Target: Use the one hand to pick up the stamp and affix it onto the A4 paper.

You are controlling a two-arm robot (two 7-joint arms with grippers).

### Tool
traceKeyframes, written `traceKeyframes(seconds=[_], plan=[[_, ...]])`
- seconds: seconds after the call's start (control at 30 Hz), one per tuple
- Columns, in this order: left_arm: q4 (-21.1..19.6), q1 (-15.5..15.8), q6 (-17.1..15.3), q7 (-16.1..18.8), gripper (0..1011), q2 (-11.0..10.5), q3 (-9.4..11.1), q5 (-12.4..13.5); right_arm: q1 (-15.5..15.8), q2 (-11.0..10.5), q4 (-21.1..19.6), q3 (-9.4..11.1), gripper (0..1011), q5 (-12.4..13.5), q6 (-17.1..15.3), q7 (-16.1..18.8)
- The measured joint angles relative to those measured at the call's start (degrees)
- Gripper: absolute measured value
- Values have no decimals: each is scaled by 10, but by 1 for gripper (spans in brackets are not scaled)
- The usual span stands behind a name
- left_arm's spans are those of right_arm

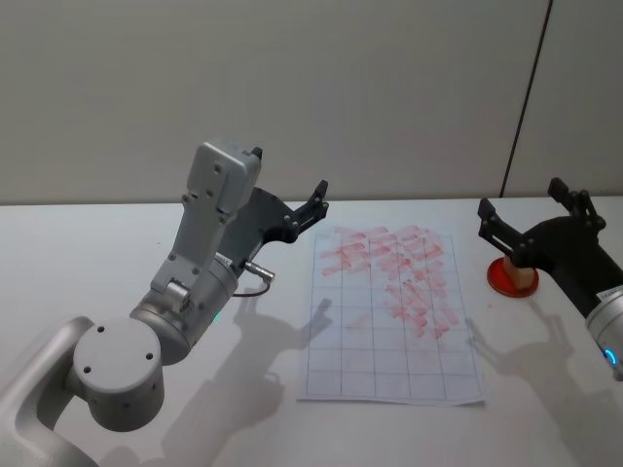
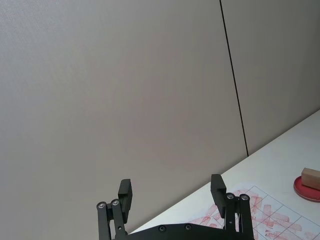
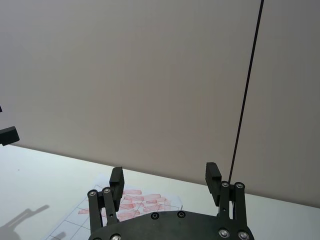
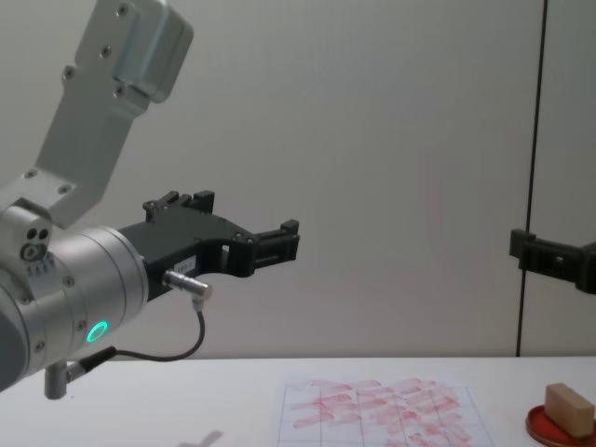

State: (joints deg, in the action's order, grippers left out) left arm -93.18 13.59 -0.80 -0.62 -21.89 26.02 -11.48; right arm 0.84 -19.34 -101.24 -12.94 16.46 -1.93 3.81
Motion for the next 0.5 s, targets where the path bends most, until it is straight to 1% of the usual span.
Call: traceKeyframes(seconds=[0.5], plan=[[0,0,0,0,1001,0,0,0,0,0,0,0,1001,0,0,0]])
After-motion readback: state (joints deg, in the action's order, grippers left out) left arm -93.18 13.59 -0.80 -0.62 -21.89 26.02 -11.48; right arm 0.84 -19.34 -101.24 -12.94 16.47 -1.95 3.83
